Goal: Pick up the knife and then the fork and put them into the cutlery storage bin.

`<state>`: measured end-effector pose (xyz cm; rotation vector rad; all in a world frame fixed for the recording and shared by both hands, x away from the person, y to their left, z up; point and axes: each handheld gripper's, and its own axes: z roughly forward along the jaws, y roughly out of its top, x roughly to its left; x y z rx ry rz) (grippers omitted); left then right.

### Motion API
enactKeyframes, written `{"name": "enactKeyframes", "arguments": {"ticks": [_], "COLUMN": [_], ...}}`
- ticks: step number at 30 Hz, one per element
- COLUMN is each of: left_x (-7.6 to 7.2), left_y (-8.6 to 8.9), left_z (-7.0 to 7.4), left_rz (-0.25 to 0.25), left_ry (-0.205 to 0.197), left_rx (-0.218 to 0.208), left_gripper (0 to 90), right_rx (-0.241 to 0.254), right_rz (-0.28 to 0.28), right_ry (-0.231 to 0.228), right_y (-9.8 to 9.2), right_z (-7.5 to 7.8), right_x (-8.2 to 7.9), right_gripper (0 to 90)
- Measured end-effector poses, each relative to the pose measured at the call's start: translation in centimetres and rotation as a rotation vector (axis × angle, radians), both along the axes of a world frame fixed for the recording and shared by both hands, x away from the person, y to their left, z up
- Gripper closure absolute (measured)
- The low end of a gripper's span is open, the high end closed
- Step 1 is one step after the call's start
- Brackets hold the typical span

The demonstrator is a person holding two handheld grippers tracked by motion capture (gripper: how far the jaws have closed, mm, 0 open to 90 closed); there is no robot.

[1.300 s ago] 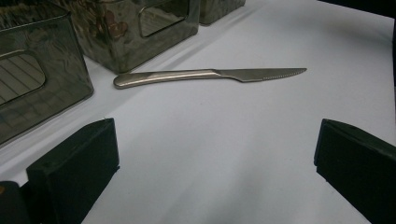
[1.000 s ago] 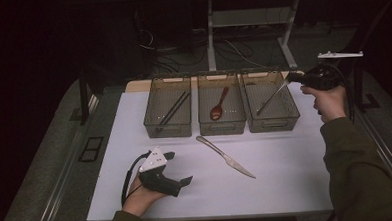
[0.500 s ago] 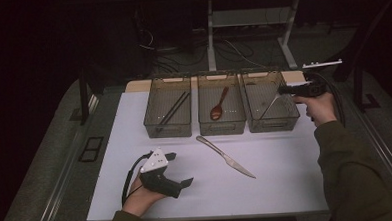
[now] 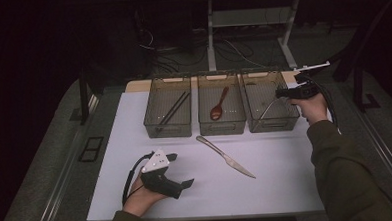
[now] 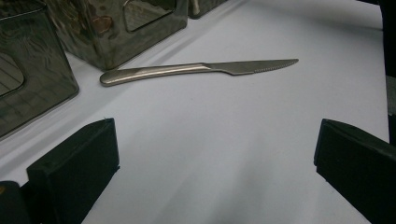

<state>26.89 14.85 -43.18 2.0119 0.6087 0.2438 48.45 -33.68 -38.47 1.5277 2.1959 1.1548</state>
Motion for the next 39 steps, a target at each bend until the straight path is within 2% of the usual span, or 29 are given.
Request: {"name": "enactKeyframes", "arguments": {"ticks": [2,6,10,14,20,24,31,36,39], "left_x": [0.0,0.0,0.0,0.0,0.0,0.0,0.0,0.0,0.0], "left_y": [0.0,0.0,0.0,-0.1,-0.1,-0.1,-0.2,-0.2,-0.2], "left_z": [0.0,0.0,0.0,0.0,-0.1,-0.1,-0.1,-0.2,-0.2], "left_rz": [-0.001,0.0,-0.003,-0.007,-0.008,-0.01,-0.011,-0.012,-0.011], "left_ry": [0.0,-0.002,0.0,0.001,0.001,0.003,0.003,0.004,0.003], "left_rx": [0.0,-0.005,-0.003,-0.001,0.0,0.0,0.003,0.008,0.007], "left_gripper": [0.0,0.0,0.0,0.0,0.0,0.0,0.0,0.0,0.0], "right_rx": [-0.006,-0.031,-0.068,-0.039,-0.006,0.016,0.017,-0.008,-0.014], "right_rz": [-0.006,-0.021,-0.054,-0.067,-0.027,0.014,0.109,0.18,0.195], "right_ry": [0.003,-0.007,-0.038,-0.055,-0.085,-0.119,-0.185,-0.195,-0.198], "right_y": [0.0,-0.2,-0.7,-1.4,-1.5,-1.1,0.1,1.5,2.4], "right_z": [-0.1,0.0,0.2,0.6,1.4,2.3,3.2,2.5,1.8], "right_x": [0.1,0.0,-0.1,-0.4,-1.6,-3.3,-7.3,-10.3,-12.0], "right_gripper": [78.3,63.6,51.8,48.7,42.8,39.1,29.0,21.5,18.7]}}
